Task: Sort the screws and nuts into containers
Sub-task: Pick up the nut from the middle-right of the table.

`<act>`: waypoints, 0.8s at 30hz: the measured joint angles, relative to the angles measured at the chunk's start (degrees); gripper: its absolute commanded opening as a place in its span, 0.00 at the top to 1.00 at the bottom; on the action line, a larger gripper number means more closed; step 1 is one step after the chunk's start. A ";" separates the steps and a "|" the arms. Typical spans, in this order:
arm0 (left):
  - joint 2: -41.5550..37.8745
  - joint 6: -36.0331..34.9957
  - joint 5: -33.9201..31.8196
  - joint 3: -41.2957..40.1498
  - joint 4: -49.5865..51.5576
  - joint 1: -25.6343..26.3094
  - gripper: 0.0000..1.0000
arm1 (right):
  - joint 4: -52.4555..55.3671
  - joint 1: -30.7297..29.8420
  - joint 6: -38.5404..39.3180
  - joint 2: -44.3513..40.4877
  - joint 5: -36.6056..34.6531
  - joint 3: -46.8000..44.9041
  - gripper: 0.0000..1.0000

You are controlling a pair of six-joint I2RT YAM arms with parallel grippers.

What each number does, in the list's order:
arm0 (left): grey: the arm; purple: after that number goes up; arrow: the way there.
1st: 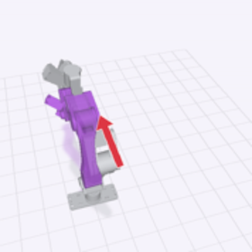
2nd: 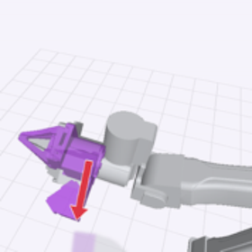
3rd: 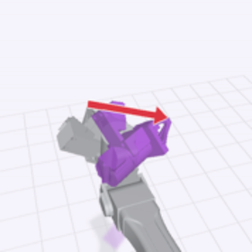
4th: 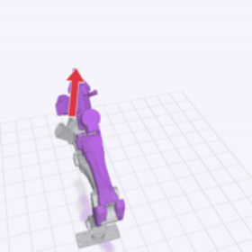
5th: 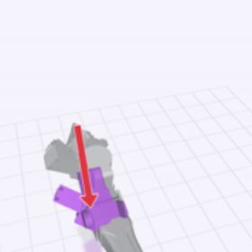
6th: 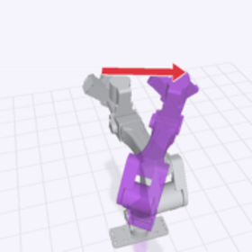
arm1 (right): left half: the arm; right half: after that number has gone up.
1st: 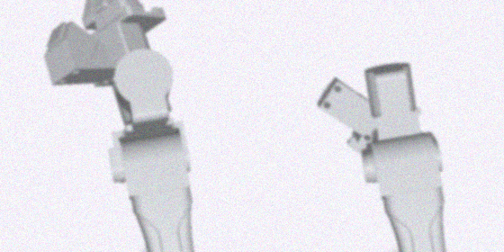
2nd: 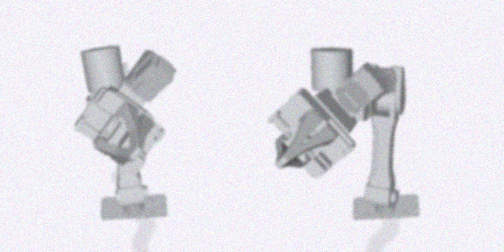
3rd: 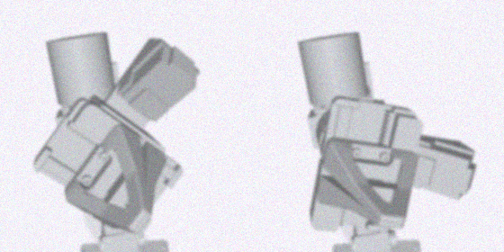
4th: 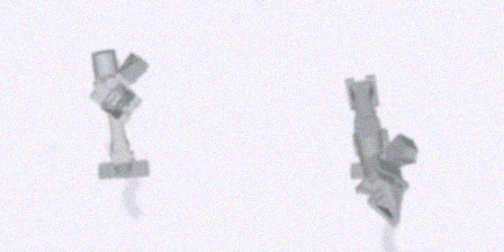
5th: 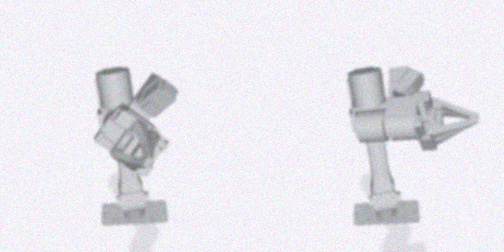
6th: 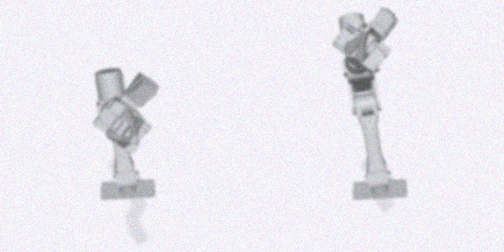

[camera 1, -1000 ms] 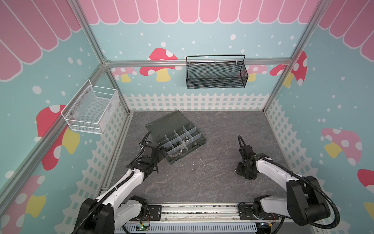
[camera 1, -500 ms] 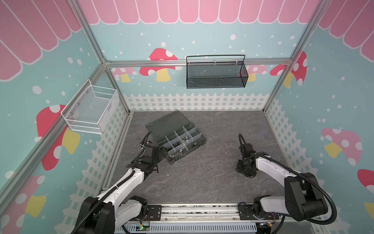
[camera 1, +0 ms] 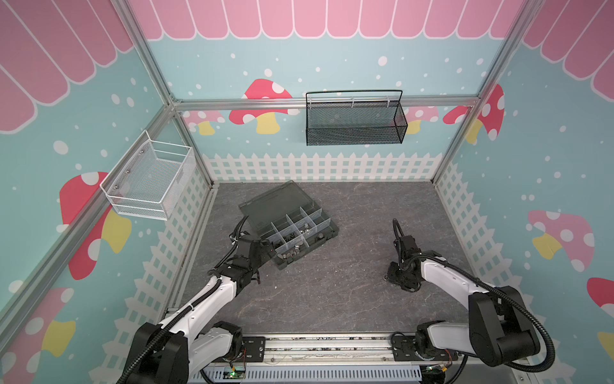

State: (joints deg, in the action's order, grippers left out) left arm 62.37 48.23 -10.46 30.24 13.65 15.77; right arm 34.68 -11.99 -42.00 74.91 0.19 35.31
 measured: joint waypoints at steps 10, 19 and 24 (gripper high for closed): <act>-0.17 0.02 0.00 0.00 0.00 0.00 0.00 | 0.68 0.00 -0.11 -0.96 1.22 -0.57 0.66; -0.24 0.00 0.00 0.00 0.00 0.00 0.00 | 0.68 0.00 -0.15 -0.81 0.81 -0.57 0.77; -0.42 0.00 0.00 -0.02 0.02 0.00 0.00 | 0.81 0.00 0.07 -0.81 0.81 -0.39 0.87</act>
State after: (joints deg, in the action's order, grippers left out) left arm 61.95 48.23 -10.46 30.22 13.67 15.77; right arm 35.48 -11.99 -41.93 74.11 0.99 34.92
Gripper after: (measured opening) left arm 0.996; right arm 0.254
